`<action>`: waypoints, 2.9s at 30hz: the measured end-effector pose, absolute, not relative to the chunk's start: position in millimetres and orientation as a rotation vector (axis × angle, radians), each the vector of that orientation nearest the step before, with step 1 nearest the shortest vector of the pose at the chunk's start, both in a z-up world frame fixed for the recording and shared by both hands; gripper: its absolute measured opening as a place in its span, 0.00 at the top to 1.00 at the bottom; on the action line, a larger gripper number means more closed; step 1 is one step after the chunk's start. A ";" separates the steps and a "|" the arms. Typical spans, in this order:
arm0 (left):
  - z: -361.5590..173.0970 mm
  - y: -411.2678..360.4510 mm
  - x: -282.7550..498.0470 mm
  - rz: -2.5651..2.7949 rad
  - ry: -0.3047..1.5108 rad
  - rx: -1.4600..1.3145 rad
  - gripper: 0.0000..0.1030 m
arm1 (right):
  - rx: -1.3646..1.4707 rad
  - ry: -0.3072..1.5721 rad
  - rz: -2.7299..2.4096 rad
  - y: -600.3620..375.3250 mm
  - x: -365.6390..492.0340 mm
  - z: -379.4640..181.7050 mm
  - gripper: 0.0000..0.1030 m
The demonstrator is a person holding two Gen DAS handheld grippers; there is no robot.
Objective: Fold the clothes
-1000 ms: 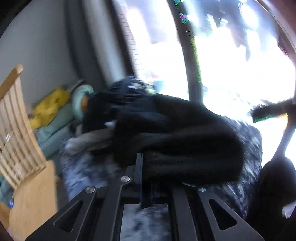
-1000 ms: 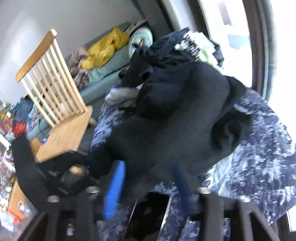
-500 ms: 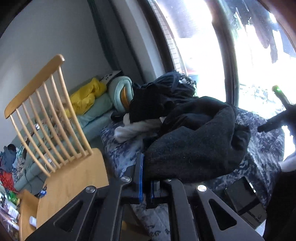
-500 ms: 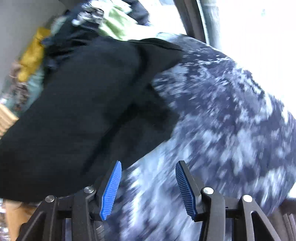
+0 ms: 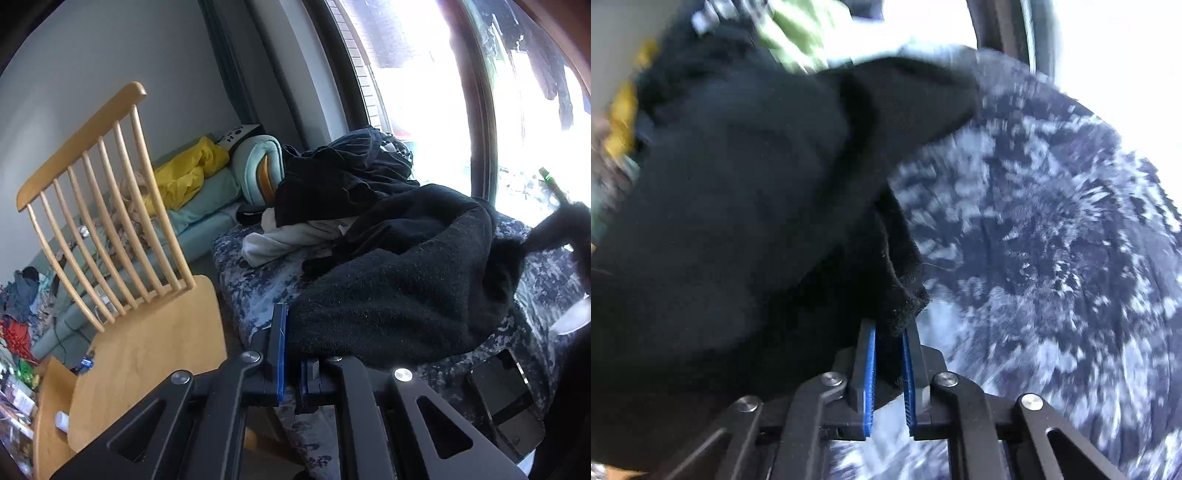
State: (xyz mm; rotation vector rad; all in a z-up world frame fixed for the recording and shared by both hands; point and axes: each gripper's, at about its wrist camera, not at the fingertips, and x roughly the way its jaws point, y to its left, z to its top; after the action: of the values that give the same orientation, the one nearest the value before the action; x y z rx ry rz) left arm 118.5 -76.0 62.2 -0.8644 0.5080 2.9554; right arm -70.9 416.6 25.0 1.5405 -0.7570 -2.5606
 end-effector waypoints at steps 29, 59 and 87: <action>59.5 -72.5 175.1 2.678 0.592 -1.256 0.89 | 1.697 -0.470 -2.731 464.6 95.6 76.4 0.66; 98.0 -14.3 125.0 2.544 0.207 -1.089 0.10 | 1.318 -0.565 -2.526 425.5 34.1 91.8 0.89; 52.1 -44.7 140.3 2.568 0.138 -1.206 0.10 | 1.306 -0.816 -2.371 413.5 86.9 98.6 0.40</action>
State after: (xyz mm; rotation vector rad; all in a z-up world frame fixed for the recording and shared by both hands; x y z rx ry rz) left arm 140.3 -44.7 52.1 -1.2062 0.1380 2.5684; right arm 86.9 413.5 98.6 1.3063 -0.8160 -2.3712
